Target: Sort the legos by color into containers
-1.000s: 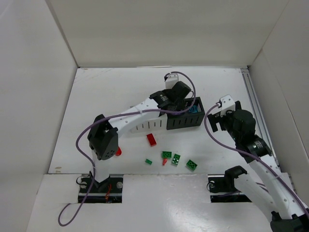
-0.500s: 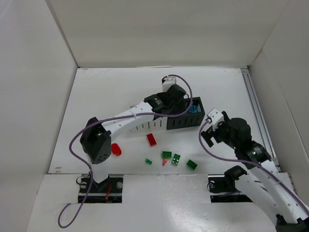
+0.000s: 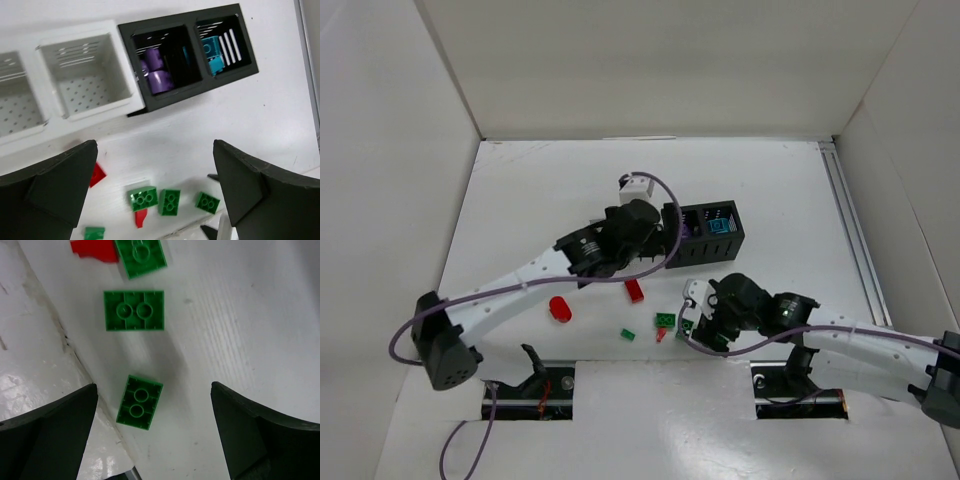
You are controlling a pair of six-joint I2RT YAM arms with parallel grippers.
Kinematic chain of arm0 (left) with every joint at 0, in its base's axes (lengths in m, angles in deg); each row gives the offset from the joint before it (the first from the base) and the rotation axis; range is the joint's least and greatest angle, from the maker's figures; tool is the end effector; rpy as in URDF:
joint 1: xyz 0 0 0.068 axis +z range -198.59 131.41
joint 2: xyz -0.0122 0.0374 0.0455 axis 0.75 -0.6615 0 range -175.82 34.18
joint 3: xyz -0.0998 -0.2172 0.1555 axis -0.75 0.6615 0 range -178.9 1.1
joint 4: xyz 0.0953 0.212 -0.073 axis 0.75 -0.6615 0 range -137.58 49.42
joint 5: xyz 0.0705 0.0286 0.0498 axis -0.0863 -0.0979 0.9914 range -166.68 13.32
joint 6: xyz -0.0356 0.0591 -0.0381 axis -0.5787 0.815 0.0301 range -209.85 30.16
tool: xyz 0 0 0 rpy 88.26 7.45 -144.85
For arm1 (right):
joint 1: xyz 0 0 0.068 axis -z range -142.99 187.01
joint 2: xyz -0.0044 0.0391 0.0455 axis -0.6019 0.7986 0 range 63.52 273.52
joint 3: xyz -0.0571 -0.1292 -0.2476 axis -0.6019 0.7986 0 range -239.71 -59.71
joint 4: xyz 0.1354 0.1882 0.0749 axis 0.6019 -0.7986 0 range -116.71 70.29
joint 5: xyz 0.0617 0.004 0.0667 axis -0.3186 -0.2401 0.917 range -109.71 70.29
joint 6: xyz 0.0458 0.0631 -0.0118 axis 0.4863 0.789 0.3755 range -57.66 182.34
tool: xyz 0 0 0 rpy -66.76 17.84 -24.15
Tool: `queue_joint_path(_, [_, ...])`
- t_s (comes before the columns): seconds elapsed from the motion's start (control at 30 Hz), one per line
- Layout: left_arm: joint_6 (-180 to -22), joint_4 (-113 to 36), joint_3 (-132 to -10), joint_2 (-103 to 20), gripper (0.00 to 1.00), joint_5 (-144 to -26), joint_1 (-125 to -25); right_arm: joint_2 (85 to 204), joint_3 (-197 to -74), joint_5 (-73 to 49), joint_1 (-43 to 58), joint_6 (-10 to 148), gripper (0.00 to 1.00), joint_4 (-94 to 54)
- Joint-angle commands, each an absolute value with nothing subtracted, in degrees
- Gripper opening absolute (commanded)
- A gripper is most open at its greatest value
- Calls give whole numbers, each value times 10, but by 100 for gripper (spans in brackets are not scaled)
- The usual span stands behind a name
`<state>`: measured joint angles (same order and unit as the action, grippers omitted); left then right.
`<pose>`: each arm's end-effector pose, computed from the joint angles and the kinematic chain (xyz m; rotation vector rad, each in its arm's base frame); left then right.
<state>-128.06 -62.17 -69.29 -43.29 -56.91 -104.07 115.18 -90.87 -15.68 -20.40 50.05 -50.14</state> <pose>0.1957 -0.2445 0.3493 0.1005 2.1027 -0.6562 0.0877 0.1459 0.1978 -1.4573 2.0381 0.4224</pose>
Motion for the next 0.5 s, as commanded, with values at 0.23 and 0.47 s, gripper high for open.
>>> queue_joint_path(0.23, [-1340,-627,-535,-228,100,-517,-1040,1158,-834,-175,-212,630,99,-456])
queue_joint_path(0.47, [-1364,-633,-513,-191,100,-506,-1040,1170,-844,-202,-212,638,46,-441])
